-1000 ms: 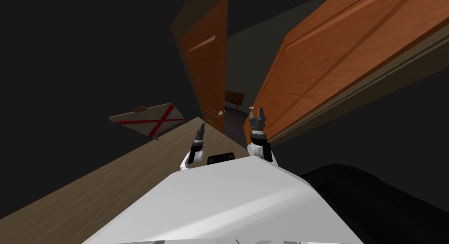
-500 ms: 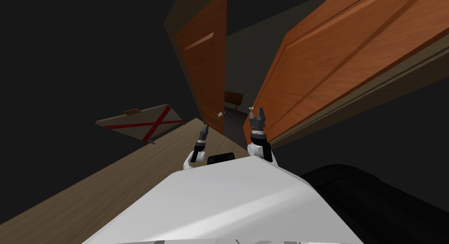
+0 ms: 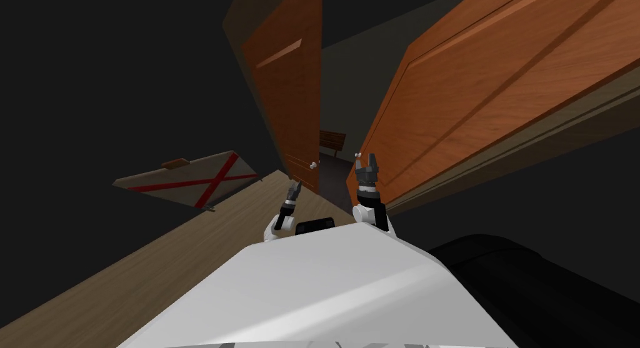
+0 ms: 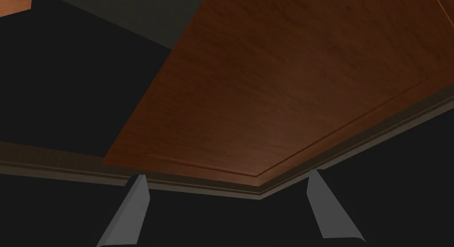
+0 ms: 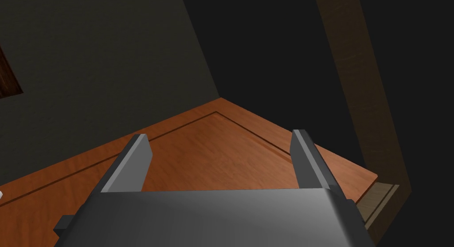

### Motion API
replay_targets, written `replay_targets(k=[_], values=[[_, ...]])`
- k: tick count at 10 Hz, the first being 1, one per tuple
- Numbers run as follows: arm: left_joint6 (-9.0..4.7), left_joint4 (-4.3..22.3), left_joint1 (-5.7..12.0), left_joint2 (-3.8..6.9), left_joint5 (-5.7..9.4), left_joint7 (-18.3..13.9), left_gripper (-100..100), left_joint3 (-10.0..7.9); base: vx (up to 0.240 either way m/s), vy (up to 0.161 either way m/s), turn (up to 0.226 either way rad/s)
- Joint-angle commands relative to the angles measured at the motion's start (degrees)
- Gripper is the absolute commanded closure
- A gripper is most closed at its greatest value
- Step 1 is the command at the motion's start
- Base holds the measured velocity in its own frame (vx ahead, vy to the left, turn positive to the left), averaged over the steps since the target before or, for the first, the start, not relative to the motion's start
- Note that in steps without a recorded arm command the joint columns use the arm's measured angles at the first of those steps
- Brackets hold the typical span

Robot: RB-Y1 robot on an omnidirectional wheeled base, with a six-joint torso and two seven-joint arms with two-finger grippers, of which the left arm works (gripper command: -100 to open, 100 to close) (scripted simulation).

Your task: Push the door open

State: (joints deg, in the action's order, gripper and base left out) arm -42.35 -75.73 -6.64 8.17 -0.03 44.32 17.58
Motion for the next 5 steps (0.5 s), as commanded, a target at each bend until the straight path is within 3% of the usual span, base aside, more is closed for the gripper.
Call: replay_targets(k=[1, 5], values=[[-0.79, 2.86, 1.12, 0.35, -0.08, 2.14, -100, 0.8, 0.092, 0.027, -0.046], [-1.75, 8.68, 3.66, 0.96, -0.35, 7.18, -100, 2.86, 0.098, 0.029, -0.058]])
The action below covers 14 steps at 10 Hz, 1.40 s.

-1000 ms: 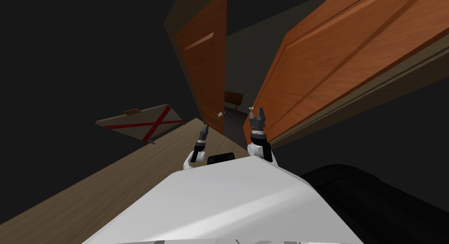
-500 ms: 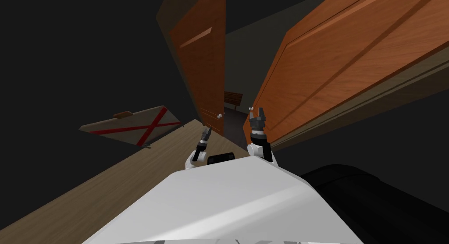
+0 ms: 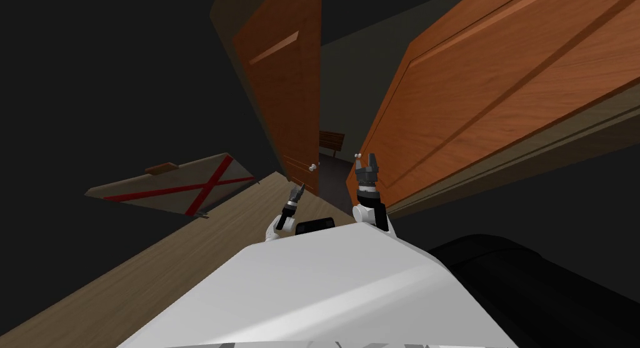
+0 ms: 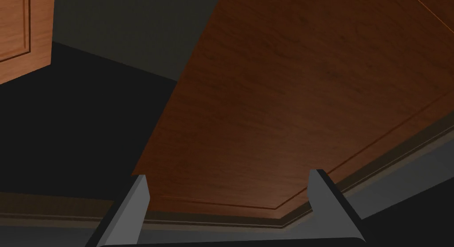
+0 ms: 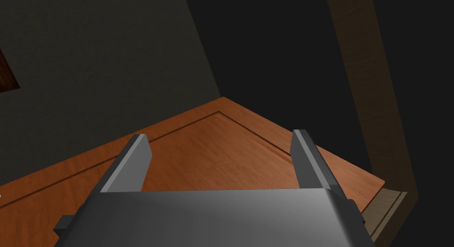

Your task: Push the door open

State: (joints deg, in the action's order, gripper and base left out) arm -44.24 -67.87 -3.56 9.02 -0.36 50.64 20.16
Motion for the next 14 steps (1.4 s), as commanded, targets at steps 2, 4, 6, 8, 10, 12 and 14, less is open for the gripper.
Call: replay_targets(k=[2, 4, 6, 8, 10, 12, 14], values=[[-0.32, 3.58, 1.79, 0.38, -0.15, 3.26, -100, 1.26, 0.081, 0.027, -0.056], [-0.78, 6.33, 2.99, 0.66, -0.28, 5.67, -100, 2.24, 0.097, 0.022, -0.051], [-1.0, 7.61, 3.56, 0.78, -0.34, 6.78, -100, 2.7, 0.082, 0.026, -0.037], [-1.41, 10.1, 4.65, 1.01, -0.46, 8.96, -100, 3.58, 0.061, 0.017, -0.039], [-1.83, 12.6, 5.74, 1.25, -0.57, 11.13, -100, 4.47, 0.087, 0.036, -0.051], [-2.2, 14.8, 6.71, 1.45, -0.68, 13.06, -100, 5.26, 0.093, 0.033, -0.047], [-2.55, 16.95, 7.65, 1.64, -0.78, 14.93, -100, 6.02, 0.086, 0.026, -0.039]])
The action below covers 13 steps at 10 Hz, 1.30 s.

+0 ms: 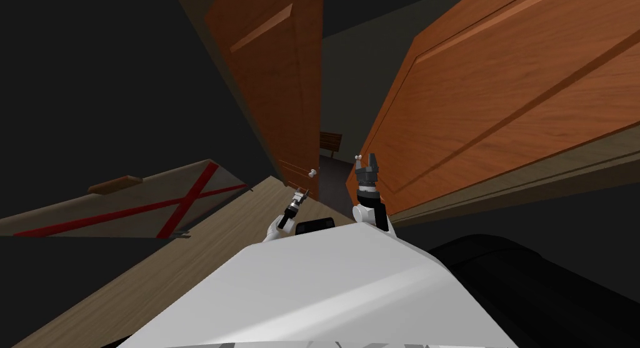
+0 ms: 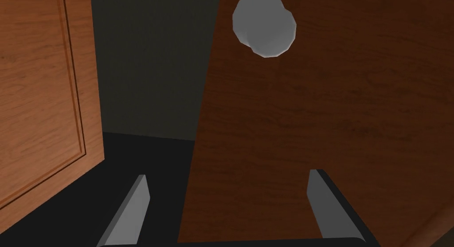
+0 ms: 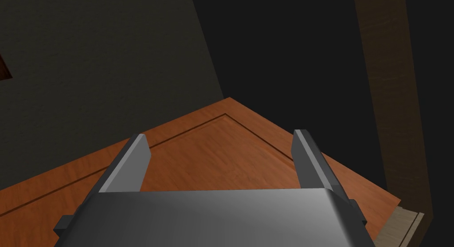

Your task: Push the door open

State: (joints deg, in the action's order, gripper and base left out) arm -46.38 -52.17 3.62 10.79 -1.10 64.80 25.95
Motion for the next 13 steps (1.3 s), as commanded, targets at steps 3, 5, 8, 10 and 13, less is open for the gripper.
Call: replay_targets(k=[3, 5, 8, 10, 13], values=[[-0.9, 4.13, 1.74, 0.12, -0.17, 3.29, -100, 1.25, 0.088, 0.038, -0.04], [-1.33, 6.7, 2.86, 0.34, -0.29, 5.53, -100, 2.16, 0.104, 0.038, -0.052], [-1.75, 9.22, 3.97, 0.55, -0.41, 7.73, -100, 3.06, 0.085, 0.035, -0.03], [-2.13, 11.49, 4.96, 0.73, -0.52, 9.71, -100, 3.87, 0.1, 0.042, -0.047], [-2.35, 11.66, 4.96, 0.34, -0.36, 9.45, -100, 3.44, 0.108, -0.031, -0.019]])
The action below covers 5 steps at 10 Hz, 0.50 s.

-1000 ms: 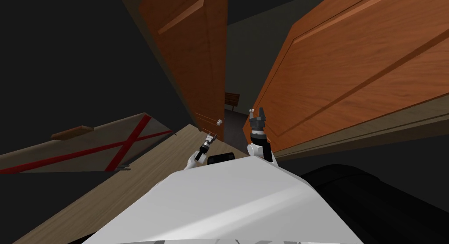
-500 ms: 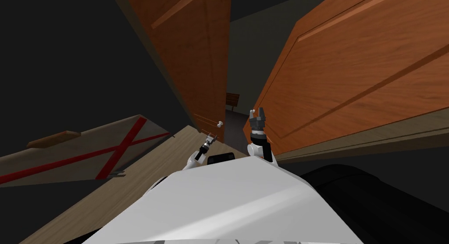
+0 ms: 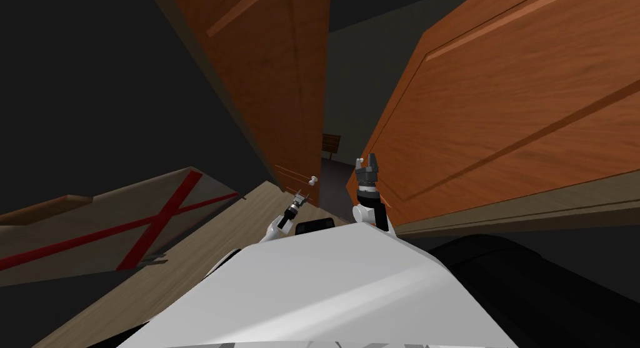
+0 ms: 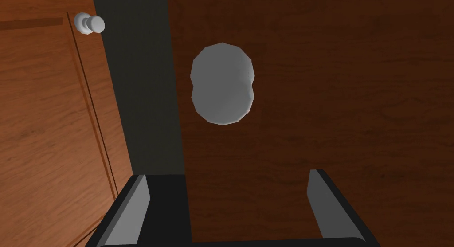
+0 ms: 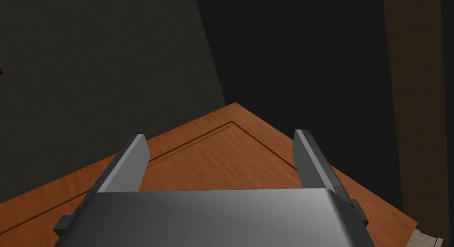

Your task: Push the door open

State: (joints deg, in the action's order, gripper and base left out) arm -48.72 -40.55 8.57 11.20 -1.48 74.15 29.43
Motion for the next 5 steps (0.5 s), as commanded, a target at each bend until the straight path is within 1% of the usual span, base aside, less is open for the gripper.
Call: replay_targets(k=[1, 4, 5], values=[[-0.01, 0.16, 0.0, -0.24, 0.09, 0.29, -100, -0.14, 0.171, -0.107, -0.024], [-0.02, 0.56, -0.06, -0.78, 0.3, 0.91, -100, -0.48, 0.198, -0.13, -0.028], [-0.03, 0.67, -0.07, -0.93, 0.36, 1.08, -100, -0.57, 0.191, -0.09, -0.029]])
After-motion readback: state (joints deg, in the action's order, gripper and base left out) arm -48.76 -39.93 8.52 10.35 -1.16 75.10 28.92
